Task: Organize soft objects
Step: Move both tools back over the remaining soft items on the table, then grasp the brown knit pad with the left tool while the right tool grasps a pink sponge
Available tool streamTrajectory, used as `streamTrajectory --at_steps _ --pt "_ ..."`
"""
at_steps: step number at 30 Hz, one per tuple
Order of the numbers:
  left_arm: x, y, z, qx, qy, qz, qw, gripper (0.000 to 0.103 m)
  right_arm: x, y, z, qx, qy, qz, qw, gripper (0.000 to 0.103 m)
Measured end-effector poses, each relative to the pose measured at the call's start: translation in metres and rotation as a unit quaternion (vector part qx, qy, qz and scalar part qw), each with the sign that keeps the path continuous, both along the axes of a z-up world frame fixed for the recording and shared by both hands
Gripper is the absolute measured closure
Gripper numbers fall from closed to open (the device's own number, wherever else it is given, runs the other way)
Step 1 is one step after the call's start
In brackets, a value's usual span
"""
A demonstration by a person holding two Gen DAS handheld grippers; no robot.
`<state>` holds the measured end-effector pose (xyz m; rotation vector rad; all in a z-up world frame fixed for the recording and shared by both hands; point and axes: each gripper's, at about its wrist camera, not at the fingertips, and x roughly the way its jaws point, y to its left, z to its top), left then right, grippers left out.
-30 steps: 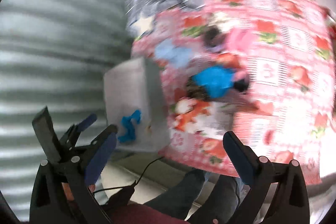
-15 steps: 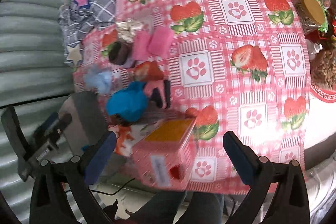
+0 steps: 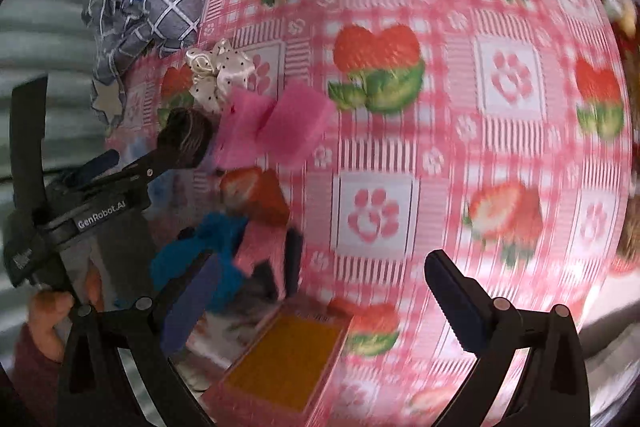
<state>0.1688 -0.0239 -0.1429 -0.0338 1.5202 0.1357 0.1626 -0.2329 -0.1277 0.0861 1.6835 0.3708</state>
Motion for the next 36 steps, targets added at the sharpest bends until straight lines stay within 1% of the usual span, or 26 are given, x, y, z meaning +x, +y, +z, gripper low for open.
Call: streamTrajectory --at_steps 2,4,5,8,10,13,16,19,20,21,22,23,24,26,32,36 --pt "0.004 0.003 -0.008 -0.003 0.008 0.009 0.9999 0.000 0.005 0.015 -0.005 -0.018 -0.026 0.049 0.998 0.001" --pt "0.006 0.005 -0.014 -0.010 0.014 0.016 0.9997 0.000 0.007 0.032 -0.012 -0.033 -0.055 0.108 0.992 0.001" --pt "0.007 0.006 -0.016 -0.009 0.015 0.018 0.9997 0.000 0.008 0.041 -0.018 -0.045 -0.069 0.141 0.987 0.001" --pt "0.009 0.007 -0.024 -0.014 0.020 0.022 0.9995 0.000 0.011 0.060 -0.035 -0.071 -0.098 0.195 0.973 0.001" --pt "0.010 0.007 -0.028 -0.018 0.024 0.022 0.9993 0.000 0.015 0.069 -0.044 -0.078 -0.114 0.214 0.967 0.001" --pt "0.012 0.010 -0.035 -0.020 0.022 0.020 0.9994 0.001 0.022 0.081 -0.057 -0.074 -0.127 0.231 0.962 0.001" --pt "0.017 0.016 -0.045 -0.026 0.022 0.021 0.9992 0.007 0.028 0.089 -0.068 -0.068 -0.132 0.243 0.958 0.001" --pt "0.019 0.018 -0.050 -0.035 0.013 0.023 0.9990 0.016 0.028 0.095 -0.079 -0.076 -0.135 0.257 0.954 0.001" --pt "0.022 0.017 -0.052 -0.039 0.010 0.023 0.9989 0.023 0.028 0.096 -0.082 -0.078 -0.137 0.261 0.952 0.001" --pt "0.023 0.017 -0.052 -0.044 0.008 0.023 0.9988 0.031 0.026 0.097 -0.082 -0.082 -0.142 0.265 0.950 0.005" --pt "0.024 0.017 -0.054 -0.049 0.005 0.022 0.9985 0.035 0.024 0.098 -0.084 -0.088 -0.145 0.269 0.948 0.011" --pt "0.025 0.016 -0.055 -0.055 0.001 0.021 0.9982 0.047 0.022 0.098 -0.086 -0.093 -0.145 0.273 0.947 0.022" --pt "0.024 0.015 -0.054 -0.069 -0.006 0.018 0.9974 0.058 0.020 0.098 -0.083 -0.091 -0.150 0.274 0.946 0.029" --pt "0.024 0.009 -0.053 -0.065 -0.016 0.010 0.9977 0.060 0.020 0.095 -0.081 -0.084 -0.147 0.269 0.948 0.030" --pt "0.018 0.009 -0.031 -0.067 -0.053 0.003 0.9963 0.062 0.029 0.064 -0.060 -0.041 -0.133 0.203 0.969 0.030" --pt "0.010 0.008 -0.011 -0.056 -0.071 -0.003 0.9959 0.062 0.032 0.049 -0.044 -0.026 -0.128 0.175 0.976 0.030"
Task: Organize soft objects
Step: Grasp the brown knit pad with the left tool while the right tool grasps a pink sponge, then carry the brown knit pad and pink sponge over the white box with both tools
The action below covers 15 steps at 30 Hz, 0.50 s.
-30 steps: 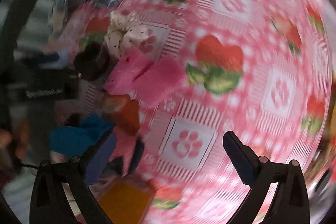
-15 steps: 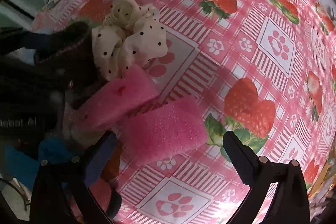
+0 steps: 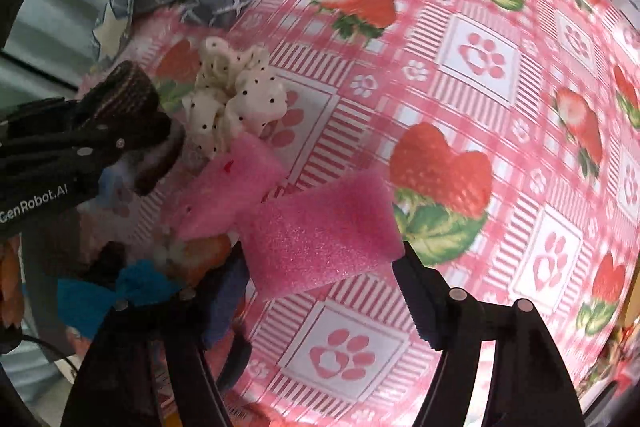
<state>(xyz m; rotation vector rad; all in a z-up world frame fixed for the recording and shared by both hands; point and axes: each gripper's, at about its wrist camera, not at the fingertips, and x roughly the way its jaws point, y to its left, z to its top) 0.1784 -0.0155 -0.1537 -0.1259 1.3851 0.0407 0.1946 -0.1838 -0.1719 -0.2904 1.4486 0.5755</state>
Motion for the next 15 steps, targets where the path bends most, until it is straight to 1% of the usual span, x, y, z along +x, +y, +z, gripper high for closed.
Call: streamTrajectory --at_steps 5,8,9,12,13,15 --pt "-0.002 -0.004 0.031 0.008 -0.019 -0.001 0.9998 0.062 -0.003 -0.019 0.030 0.015 0.001 -0.029 0.999 0.030" --pt "-0.015 -0.005 0.047 0.008 -0.032 -0.001 0.9994 0.062 -0.013 -0.031 0.045 0.026 0.000 -0.045 0.999 0.030" --pt "-0.017 -0.005 0.052 0.007 -0.037 -0.002 0.9993 0.062 -0.010 -0.032 0.050 0.029 0.001 -0.050 0.998 0.030" --pt "-0.031 -0.006 0.068 0.005 -0.050 -0.003 0.9987 0.062 -0.018 -0.038 0.067 0.042 0.004 -0.069 0.997 0.030" --pt "-0.035 -0.007 0.071 0.003 -0.052 -0.002 0.9986 0.062 -0.023 -0.046 0.074 0.046 0.006 -0.072 0.996 0.030" --pt "-0.045 -0.007 0.077 -0.001 -0.056 -0.003 0.9984 0.062 -0.031 -0.042 0.080 0.051 0.008 -0.079 0.995 0.030"
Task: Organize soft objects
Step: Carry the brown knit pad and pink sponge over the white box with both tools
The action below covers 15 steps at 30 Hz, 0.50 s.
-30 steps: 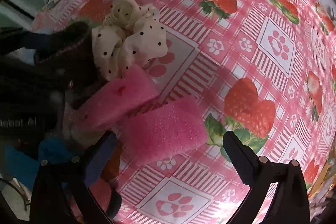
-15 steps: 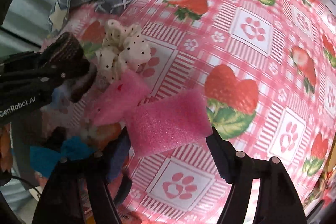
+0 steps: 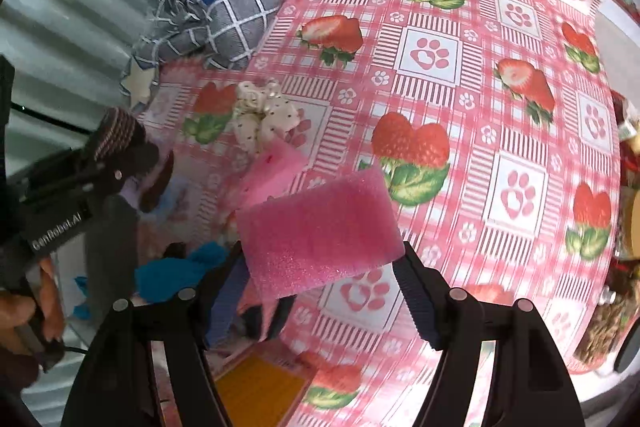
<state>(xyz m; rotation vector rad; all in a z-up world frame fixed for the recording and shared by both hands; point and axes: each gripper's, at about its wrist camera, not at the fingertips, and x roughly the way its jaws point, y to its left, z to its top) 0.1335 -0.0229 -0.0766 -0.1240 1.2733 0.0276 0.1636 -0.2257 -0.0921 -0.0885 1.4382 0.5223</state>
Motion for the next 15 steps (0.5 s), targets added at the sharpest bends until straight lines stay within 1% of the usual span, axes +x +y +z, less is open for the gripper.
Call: streamTrajectory --at_steps 3,7,15 --pt "-0.018 0.000 0.014 0.000 -0.010 -0.002 0.9999 0.062 -0.014 0.008 0.009 0.005 -0.002 -0.004 1.000 0.030" --pt "-0.042 0.005 0.031 0.003 -0.026 -0.006 0.9996 0.062 -0.037 0.011 0.029 0.007 -0.006 -0.001 1.000 0.030" --pt "-0.101 0.010 0.057 0.000 -0.031 -0.024 0.9992 0.062 -0.089 0.011 0.071 0.014 -0.023 -0.009 1.000 0.030"
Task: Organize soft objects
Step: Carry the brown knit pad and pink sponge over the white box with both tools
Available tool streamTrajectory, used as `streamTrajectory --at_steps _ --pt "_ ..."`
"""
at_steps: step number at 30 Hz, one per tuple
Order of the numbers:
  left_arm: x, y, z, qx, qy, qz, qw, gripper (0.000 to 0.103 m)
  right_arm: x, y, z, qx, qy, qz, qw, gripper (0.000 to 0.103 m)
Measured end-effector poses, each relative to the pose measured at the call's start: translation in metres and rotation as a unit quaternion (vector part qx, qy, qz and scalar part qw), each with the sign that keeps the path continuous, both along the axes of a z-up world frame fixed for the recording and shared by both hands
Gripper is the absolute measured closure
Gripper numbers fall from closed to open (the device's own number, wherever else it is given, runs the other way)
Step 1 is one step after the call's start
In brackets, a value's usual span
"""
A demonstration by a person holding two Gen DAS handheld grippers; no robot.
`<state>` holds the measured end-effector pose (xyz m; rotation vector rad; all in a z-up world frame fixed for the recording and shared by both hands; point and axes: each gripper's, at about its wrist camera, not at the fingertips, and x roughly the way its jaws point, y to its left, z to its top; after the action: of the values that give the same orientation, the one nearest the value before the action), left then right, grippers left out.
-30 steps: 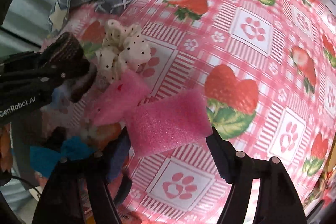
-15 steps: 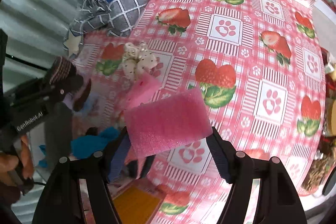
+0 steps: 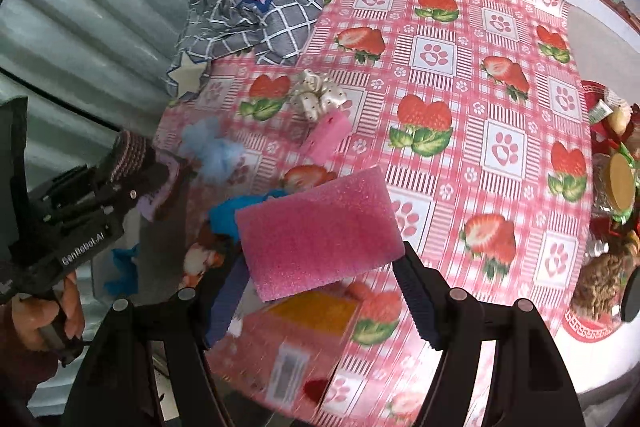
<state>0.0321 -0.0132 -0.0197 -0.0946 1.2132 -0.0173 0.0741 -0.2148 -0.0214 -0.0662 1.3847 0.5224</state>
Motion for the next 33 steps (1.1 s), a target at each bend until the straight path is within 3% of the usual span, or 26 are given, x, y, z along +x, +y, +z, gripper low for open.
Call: streamTrajectory --at_steps 17,33 --pt "-0.111 -0.007 0.024 0.004 0.010 -0.076 0.9970 0.062 -0.111 0.002 0.031 -0.019 -0.005 -0.031 0.999 0.030" --pt "-0.157 0.027 0.031 -0.010 0.002 -0.051 0.9986 0.062 -0.167 0.044 0.035 -0.020 -0.004 -0.015 1.000 0.030"
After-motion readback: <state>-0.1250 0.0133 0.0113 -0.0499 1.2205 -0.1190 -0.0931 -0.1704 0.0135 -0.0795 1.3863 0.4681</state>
